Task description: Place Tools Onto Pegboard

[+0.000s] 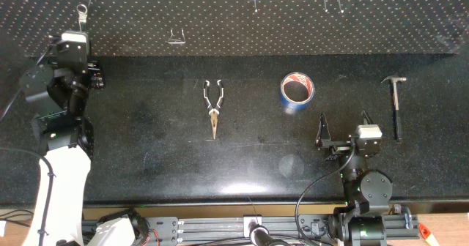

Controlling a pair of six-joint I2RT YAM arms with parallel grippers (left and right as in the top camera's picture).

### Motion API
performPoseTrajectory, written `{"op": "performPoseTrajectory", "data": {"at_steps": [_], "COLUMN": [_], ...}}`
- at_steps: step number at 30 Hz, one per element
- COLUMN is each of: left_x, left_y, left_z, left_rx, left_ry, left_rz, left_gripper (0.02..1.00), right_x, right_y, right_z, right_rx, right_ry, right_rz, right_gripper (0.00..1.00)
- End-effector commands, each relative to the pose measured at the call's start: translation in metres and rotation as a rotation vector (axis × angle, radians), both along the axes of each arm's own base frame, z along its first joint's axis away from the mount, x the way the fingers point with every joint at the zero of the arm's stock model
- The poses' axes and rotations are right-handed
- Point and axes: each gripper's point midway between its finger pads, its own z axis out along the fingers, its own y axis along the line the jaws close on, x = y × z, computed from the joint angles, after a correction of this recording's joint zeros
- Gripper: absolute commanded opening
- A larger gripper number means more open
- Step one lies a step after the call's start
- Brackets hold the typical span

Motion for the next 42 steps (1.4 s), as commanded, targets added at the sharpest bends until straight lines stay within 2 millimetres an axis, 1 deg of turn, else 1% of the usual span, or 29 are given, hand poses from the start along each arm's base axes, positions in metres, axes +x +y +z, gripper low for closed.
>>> {"op": "performPoseTrajectory", "data": {"at_steps": [1,10,16,19,42], "left_x": [-0.003,-0.007,-0.005,-0.005,0.013], "left_y": [0.004,0.002,0.003,0.003,0.009], "left_z": [0.009,-0.002,-0.01,-0.011,-0.026], "left_rx": [-0.03,-0.044,-0.049,-0.049,-0.045], "left_ry": [-0.018,0.029,0.05,0.051,0.043], "left_rz": [0.036,0.032,0.036,0.036,0.039], "left_gripper": [0.029,0.027,0.029,0.027,0.031], "right_x": [0.0,0.0,0.0,0.0,0.0], "right_y": [-0.003,-0.003,-0.003,-0.003,-0.003], "right_z": [-0.001,-0.001,-0.001,-0.001,-0.001], "right_rx": [-0.012,-0.012,-0.012,-0.012,-0.012], "right_ry": [-0.005,-0.005,-0.005,-0.005,-0.005], "right_rz": [-0.013,-0.013,-0.013,-0.013,-0.013], "right_gripper": [0.976,0.976,0.976,0.976,0.976]}}
